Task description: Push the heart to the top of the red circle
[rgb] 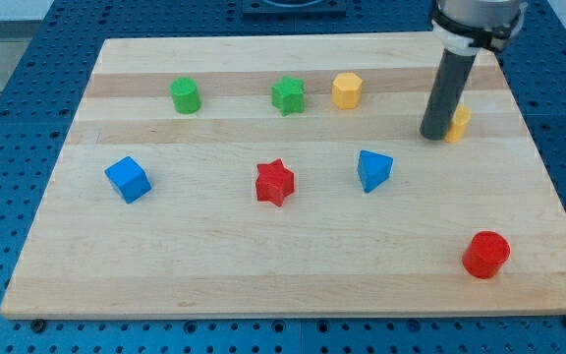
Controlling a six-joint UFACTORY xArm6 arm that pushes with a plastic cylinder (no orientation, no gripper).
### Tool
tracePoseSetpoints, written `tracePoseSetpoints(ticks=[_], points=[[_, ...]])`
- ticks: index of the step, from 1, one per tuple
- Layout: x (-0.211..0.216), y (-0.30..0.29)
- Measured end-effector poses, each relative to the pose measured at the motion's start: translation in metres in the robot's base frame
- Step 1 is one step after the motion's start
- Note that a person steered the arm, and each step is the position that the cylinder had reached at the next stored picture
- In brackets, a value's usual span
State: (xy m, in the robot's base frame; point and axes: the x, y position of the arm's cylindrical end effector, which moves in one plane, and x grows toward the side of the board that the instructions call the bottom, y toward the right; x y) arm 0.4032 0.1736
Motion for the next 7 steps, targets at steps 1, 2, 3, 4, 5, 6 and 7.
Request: tracePoseSetpoints(ticks=[1,2,3,4,5,6,7], points=[[-0.047,-0.013],[-0.093,-0.006],[-0.089,0.022],[-0.049,0.037],[-0.007,0.038],[0.031,0.037],[0.057,0.037]])
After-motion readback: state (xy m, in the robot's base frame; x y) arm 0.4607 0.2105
